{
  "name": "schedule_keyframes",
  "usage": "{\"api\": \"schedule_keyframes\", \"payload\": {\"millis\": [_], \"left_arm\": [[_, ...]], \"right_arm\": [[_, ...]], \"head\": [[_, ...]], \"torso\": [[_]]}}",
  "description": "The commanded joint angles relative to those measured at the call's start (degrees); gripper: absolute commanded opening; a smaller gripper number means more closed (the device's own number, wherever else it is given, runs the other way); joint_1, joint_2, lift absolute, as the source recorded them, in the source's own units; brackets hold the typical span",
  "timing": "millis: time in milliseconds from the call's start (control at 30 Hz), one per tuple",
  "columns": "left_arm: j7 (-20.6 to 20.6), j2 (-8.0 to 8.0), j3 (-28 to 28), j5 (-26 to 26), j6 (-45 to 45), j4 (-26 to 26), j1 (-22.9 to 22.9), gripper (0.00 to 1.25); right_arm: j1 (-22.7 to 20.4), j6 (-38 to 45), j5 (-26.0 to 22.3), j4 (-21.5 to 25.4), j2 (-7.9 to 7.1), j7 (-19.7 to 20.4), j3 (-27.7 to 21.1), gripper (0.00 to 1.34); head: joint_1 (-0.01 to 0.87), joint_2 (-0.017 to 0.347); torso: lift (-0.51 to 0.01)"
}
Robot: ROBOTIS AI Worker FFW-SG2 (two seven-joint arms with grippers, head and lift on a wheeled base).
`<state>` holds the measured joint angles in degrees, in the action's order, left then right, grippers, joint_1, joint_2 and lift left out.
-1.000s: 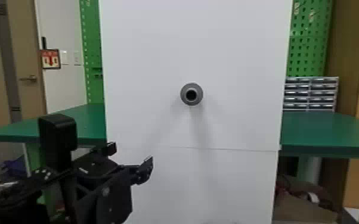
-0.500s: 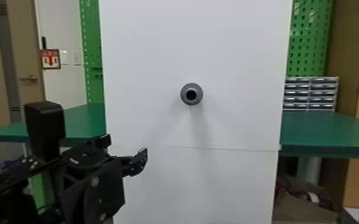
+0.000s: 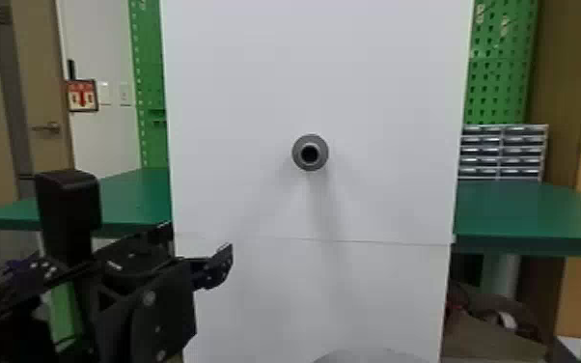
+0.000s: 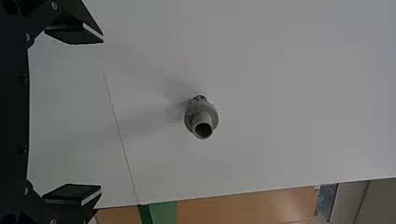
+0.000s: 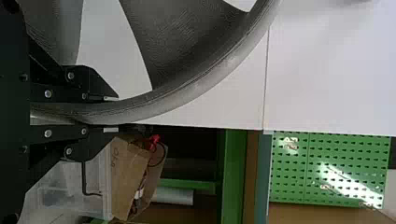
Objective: Hold the wheel and insert it
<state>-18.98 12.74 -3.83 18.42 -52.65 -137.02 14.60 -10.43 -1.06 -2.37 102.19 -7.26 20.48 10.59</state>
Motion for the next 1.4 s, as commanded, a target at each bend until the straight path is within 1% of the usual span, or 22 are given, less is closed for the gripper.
{"api": "schedule_keyframes", "payload": {"millis": [0, 233, 733, 867, 1133, 1367], "left_arm": [[0.0, 0.0, -0.21, -0.22, 0.0, 0.0, -0.09, 1.1], [0.0, 0.0, -0.39, -1.1, 0.0, 0.0, -0.53, 1.1], [0.0, 0.0, -0.47, -0.84, 0.09, 0.0, -0.71, 1.1], [0.0, 0.0, -0.56, -0.84, 0.18, 0.0, -0.89, 1.1], [0.0, 0.0, -0.56, -1.01, 0.26, 0.0, -0.89, 1.1], [0.0, -0.09, -0.3, -1.45, 0.26, 0.0, -0.97, 1.1]], "right_arm": [[0.15, 0.88, 0.0, 1.35, -0.03, 0.0, -0.4, 0.2], [0.15, 1.85, 0.0, 3.45, 0.58, 0.0, -1.1, 0.2], [0.76, 5.1, -2.11, 9.17, 0.41, 0.0, -1.72, 0.2], [1.11, 5.98, -3.08, 10.57, 0.23, 0.0, -1.8, 0.2], [2.43, 8.88, -6.07, 13.12, -0.65, -0.17, -1.89, 0.2], [3.75, 13.54, -7.74, 15.93, -0.65, -0.97, -2.42, 0.2]], "head": [[0.179, 0.101], [0.179, 0.101], [0.179, 0.101], [0.179, 0.101], [0.179, 0.101], [0.179, 0.101]], "torso": [[-0.493], [-0.493], [-0.493], [-0.493], [-0.492], [-0.492]]}}
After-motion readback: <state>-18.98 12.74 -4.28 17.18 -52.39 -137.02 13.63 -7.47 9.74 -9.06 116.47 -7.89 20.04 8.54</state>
